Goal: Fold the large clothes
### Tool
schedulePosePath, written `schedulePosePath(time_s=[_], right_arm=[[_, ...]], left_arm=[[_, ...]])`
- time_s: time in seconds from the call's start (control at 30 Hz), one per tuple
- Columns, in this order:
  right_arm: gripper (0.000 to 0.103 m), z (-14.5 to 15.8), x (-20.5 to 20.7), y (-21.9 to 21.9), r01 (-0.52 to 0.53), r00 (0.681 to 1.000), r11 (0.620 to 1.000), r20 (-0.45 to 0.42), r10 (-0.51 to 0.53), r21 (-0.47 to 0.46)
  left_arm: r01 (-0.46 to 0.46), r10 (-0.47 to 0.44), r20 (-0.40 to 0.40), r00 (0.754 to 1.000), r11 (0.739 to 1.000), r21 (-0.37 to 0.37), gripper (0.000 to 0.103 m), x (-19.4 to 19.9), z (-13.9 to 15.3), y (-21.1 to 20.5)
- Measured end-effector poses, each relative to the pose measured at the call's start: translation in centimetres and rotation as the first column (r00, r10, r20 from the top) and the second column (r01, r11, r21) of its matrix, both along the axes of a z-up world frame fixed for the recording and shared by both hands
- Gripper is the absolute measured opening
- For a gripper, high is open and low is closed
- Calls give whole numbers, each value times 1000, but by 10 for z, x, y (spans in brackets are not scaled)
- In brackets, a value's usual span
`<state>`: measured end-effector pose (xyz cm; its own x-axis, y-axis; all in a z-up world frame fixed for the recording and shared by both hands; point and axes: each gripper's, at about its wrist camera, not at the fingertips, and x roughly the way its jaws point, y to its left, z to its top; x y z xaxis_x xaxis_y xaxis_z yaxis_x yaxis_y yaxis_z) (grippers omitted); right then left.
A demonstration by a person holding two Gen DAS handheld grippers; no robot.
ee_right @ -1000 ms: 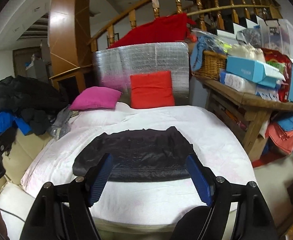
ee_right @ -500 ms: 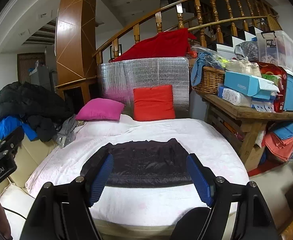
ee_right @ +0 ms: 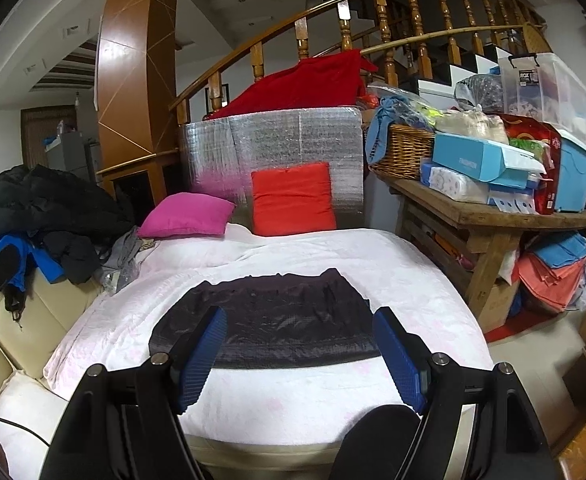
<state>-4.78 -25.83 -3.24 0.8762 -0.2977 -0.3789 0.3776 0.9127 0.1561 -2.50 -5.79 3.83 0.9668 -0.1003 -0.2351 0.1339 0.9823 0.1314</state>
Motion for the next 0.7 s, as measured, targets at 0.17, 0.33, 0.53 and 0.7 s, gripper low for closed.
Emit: schedulePosePath(time_s=[0.17, 0.33, 0.53, 0.7], right_arm=[[79, -1, 1, -6, 0, 1000, 1000, -5, 0, 10], [79, -3, 5, -11, -2, 1000, 1000, -15, 2, 21], [79, -5, 8, -14, 2, 1000, 1000, -23, -1, 27], [79, -12, 12, -17, 1, 999, 999, -37, 1, 35]], left_arm=[[11, -11, -9, 1000, 1000, 9, 103, 2, -3, -5], [6, -6, -19, 1000, 1000, 9, 103, 5, -4, -8], [6, -6, -21, 1000, 1000, 6, 103, 9, -3, -12], [11, -11, -34, 999, 1000, 21, 103, 10, -10, -19]])
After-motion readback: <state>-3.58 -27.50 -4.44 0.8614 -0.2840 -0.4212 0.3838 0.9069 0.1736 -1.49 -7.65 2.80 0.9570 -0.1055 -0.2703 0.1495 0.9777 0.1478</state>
